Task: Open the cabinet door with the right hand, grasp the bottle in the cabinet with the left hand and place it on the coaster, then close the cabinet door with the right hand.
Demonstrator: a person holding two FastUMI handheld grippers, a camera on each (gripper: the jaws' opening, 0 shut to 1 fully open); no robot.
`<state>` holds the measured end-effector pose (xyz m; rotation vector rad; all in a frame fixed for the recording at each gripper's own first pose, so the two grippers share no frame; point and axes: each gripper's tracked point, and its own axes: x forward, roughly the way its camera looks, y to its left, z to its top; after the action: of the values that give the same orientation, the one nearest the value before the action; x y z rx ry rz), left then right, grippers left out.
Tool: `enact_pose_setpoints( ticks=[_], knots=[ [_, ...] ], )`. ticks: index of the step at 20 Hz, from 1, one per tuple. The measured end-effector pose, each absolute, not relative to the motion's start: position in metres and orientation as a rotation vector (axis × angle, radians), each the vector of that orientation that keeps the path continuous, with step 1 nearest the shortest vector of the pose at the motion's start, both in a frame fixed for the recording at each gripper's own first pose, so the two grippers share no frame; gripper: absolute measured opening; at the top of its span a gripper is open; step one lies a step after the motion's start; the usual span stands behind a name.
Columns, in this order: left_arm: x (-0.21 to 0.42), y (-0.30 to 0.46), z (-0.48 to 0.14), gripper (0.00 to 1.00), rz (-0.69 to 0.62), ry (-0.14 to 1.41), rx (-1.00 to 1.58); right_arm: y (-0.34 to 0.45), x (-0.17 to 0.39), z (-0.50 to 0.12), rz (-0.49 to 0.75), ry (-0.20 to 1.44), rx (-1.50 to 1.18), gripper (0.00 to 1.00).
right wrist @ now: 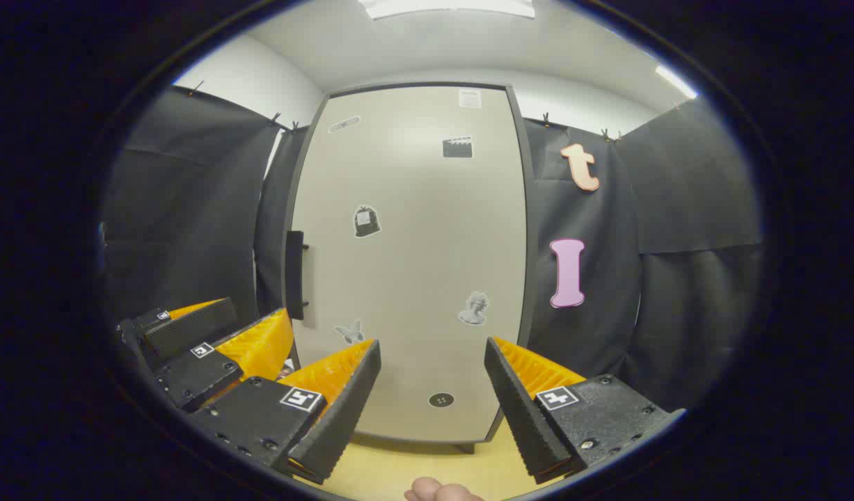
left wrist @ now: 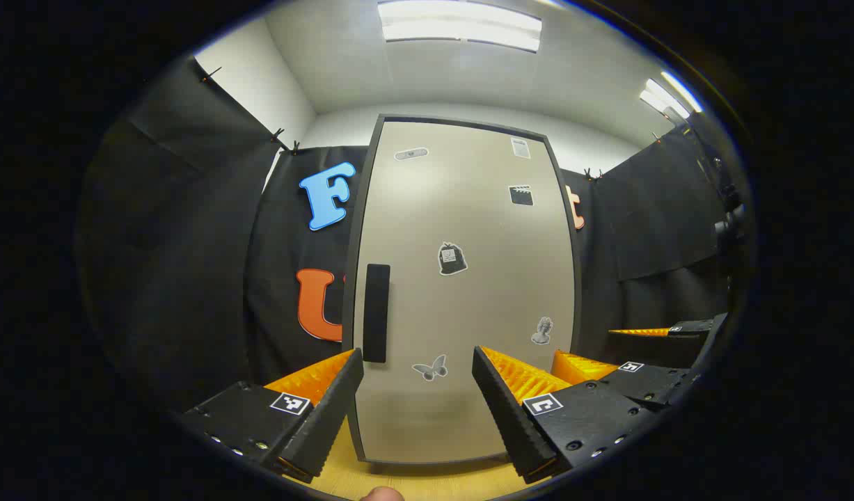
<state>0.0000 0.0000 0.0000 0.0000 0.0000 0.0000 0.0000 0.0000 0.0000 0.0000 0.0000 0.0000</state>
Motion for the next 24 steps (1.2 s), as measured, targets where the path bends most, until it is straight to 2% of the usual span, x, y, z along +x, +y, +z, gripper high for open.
enact_pose_setpoints(
  ticks=[4, 8, 13, 24],
  knots=[
    [0.002, 0.003, 0.007, 0.95, 0.015, -0.02, 0.022, 0.001, 0.0, -0.004, -0.005, 0.011, 0.002, 0.99],
    [0.005, 0.0, 0.0, 0.95, 0.005, 0.011, 0.006, -0.002, 0.0, -0.006, -0.019, 0.013, -0.015, 0.95],
    [0.006, 0.0, -0.007, 0.95, 0.006, 0.03, 0.004, -0.006, -0.001, -0.006, -0.037, 0.016, -0.019, 0.96],
    [-0.016, 0.027, -0.011, 0.95, 0.062, 0.07, 0.065, 0.019, 0.035, -0.009, 0.049, 0.036, -0.016, 0.97]
  ],
)
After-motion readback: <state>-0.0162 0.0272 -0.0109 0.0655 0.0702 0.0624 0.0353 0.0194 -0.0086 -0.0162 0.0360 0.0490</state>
